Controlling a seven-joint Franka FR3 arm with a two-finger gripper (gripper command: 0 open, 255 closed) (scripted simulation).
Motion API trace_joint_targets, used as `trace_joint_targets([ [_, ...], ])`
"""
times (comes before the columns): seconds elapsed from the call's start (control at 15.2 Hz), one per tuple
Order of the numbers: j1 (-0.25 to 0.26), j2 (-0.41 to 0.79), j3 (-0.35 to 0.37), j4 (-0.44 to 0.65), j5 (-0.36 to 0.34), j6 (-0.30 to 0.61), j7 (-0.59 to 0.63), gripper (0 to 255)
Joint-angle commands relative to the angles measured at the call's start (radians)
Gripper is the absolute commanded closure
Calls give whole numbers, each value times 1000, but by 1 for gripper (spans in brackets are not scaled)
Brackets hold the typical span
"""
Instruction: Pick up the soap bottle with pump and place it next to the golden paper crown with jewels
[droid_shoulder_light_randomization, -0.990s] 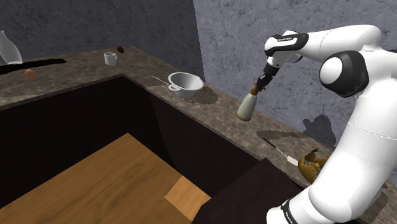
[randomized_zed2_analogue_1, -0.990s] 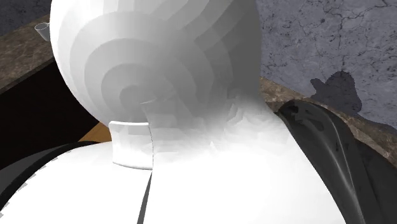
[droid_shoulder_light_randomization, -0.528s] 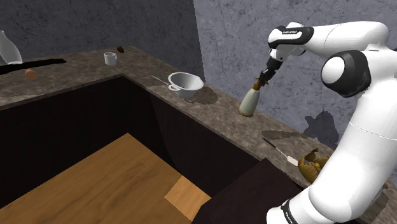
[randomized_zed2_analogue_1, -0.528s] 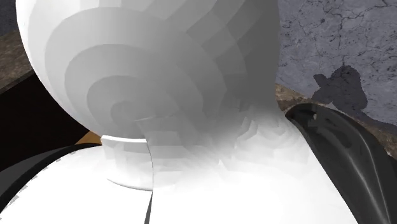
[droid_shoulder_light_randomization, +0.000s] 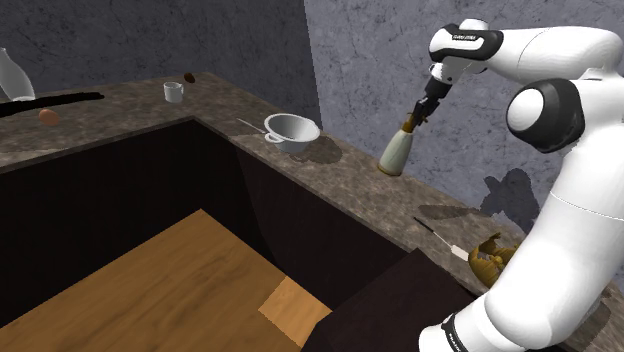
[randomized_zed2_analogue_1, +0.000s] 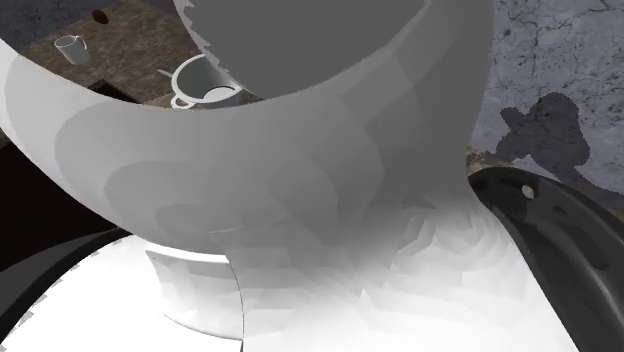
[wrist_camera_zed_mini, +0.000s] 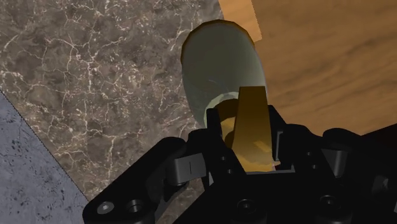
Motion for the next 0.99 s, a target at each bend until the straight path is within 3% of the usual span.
trace_joint_targets([
  [0.0, -2, 0, -1, 26, -1, -26, 3, 255],
  [0.59, -25, 25, -3, 183, 9, -158, 10, 255],
  [0.92, -27, -122, -38, -33, -52, -81, -56, 255],
])
